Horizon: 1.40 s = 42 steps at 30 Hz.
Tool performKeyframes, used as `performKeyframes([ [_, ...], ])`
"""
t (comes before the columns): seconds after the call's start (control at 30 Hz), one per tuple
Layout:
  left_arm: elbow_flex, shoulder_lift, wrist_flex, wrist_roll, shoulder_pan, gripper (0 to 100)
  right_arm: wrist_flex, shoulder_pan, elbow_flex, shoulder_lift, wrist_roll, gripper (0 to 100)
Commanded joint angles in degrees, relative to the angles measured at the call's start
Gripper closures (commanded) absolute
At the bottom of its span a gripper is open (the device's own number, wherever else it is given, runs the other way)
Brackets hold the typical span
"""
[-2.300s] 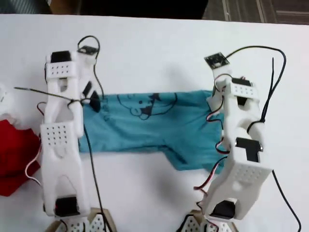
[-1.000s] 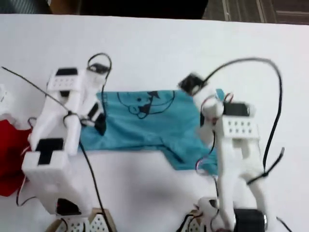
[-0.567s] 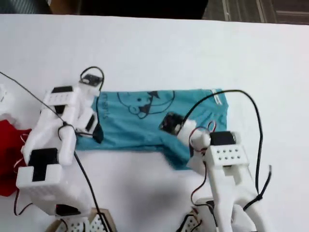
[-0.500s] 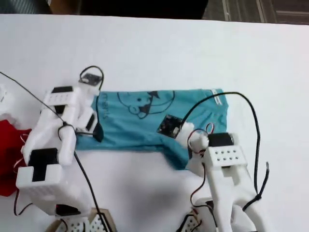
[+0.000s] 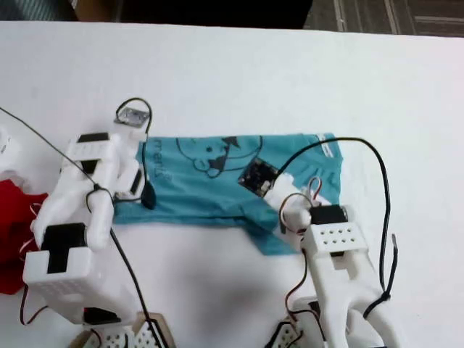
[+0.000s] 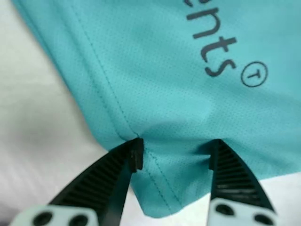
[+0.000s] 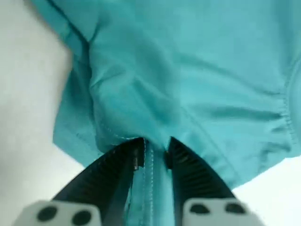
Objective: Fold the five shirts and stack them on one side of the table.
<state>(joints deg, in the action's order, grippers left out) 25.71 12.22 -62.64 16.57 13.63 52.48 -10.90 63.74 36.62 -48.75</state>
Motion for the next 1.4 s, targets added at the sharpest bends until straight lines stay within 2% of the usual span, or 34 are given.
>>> performKeyframes([
  [0.0, -1.45, 0.70, 1.32, -0.53, 0.44, 74, -2.51, -0.04, -1.14, 1.36, 0.88, 96.7],
  [0.23, -1.45, 0.79, 1.32, -0.53, 0.35, 74, -1.54, -0.04, -1.32, 1.98, 0.88, 97.5],
  [0.5, -1.45, 0.79, 1.32, -0.53, 0.26, 74, 12.62, -0.48, -15.12, 1.98, 0.79, 97.5],
  [0.67, -1.45, 0.79, 1.32, -0.53, 0.26, 74, 15.43, -0.75, -19.96, 1.98, 0.88, 97.5],
  [0.87, -1.54, 0.79, 1.32, -0.44, 0.18, 74, 20.97, -6.37, -18.73, 1.89, 0.97, 97.4],
  [1.03, -1.54, 0.79, 1.32, -0.44, 0.18, 74, 22.20, -14.64, -14.24, 1.98, 0.97, 97.4],
  [1.13, -1.54, 0.79, 1.32, -0.35, 0.18, 74, 22.02, -16.48, -14.07, 1.89, 0.97, 97.4],
  [1.23, -1.45, 0.79, 1.32, -0.35, 0.18, 74, 21.85, -15.69, -13.45, 1.36, 0.97, 93.7],
  [1.37, -1.45, 0.79, 1.32, -0.35, 0.18, 74, 21.85, -10.77, -11.08, 1.36, 0.79, 82.3],
])
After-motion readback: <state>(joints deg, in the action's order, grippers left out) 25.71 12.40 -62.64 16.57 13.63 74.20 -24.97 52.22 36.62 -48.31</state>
